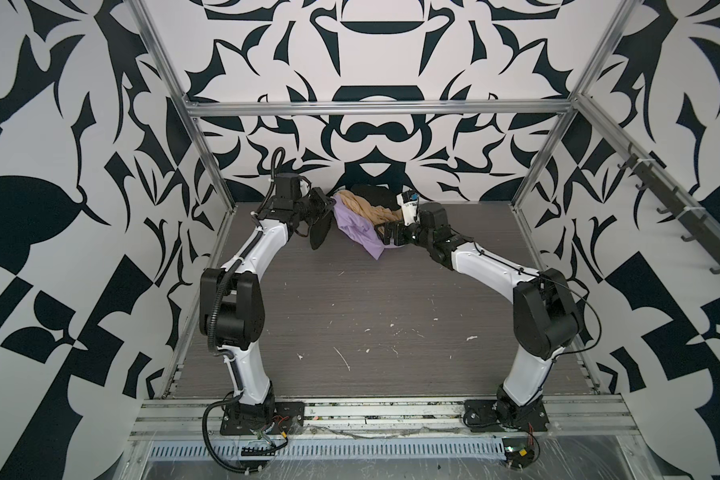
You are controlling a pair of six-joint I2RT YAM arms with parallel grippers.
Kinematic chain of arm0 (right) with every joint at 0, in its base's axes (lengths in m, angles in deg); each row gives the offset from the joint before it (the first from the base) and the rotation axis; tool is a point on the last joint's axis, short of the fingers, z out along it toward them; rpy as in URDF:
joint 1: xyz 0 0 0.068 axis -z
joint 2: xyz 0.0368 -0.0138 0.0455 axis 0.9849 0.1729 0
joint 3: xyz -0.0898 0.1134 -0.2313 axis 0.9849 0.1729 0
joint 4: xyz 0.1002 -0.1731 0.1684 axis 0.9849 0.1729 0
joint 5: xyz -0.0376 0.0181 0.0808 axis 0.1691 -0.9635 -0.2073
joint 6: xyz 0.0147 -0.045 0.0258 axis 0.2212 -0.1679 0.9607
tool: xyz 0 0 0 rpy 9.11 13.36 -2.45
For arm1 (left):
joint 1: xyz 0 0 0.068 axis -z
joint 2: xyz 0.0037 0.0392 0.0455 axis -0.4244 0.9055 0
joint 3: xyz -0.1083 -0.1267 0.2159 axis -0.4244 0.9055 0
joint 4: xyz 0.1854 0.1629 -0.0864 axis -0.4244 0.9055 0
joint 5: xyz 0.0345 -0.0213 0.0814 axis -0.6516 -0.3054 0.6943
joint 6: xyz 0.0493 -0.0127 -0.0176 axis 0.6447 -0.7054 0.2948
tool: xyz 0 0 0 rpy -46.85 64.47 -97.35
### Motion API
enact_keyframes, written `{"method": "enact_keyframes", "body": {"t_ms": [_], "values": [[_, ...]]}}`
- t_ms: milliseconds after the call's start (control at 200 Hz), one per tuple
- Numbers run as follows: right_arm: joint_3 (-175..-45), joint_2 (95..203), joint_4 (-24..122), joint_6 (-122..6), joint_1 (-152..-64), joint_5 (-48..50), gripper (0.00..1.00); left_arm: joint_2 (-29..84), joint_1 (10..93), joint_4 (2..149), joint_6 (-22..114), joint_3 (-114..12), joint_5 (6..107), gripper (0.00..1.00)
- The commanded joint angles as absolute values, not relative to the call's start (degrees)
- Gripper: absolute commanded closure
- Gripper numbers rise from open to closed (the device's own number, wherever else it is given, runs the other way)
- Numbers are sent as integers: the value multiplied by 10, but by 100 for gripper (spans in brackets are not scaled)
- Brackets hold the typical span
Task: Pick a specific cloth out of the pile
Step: 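Grasp the lavender shirt with the right gripper and lift it with both grippers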
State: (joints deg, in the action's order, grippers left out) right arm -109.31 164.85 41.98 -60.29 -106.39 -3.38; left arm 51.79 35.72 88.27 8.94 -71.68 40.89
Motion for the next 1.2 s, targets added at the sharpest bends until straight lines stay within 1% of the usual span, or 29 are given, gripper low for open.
{"method": "enact_keyframes", "body": {"t_ms": [0,450,560,815,880,1030,1195], "values": [[-1101,1620,419,-631,-1066,-27,1,512,355,876,57,-766,382,100],[-1079,1587,431,-654,-1065,-26,1,488,359,879,2,-782,388,100],[-1074,1581,428,-653,-1066,-30,1,498,363,876,2,-808,365,100],[-1006,1554,334,-685,-1067,-69,1,510,363,878,-16,-823,326,100],[-988,1547,307,-697,-1067,-64,1,511,363,880,-23,-823,322,100],[-990,1545,315,-707,-1067,-55,1,511,363,907,-37,-837,316,100],[-989,1544,306,-712,-1067,-73,1,508,363,885,-57,-847,302,100]]}}
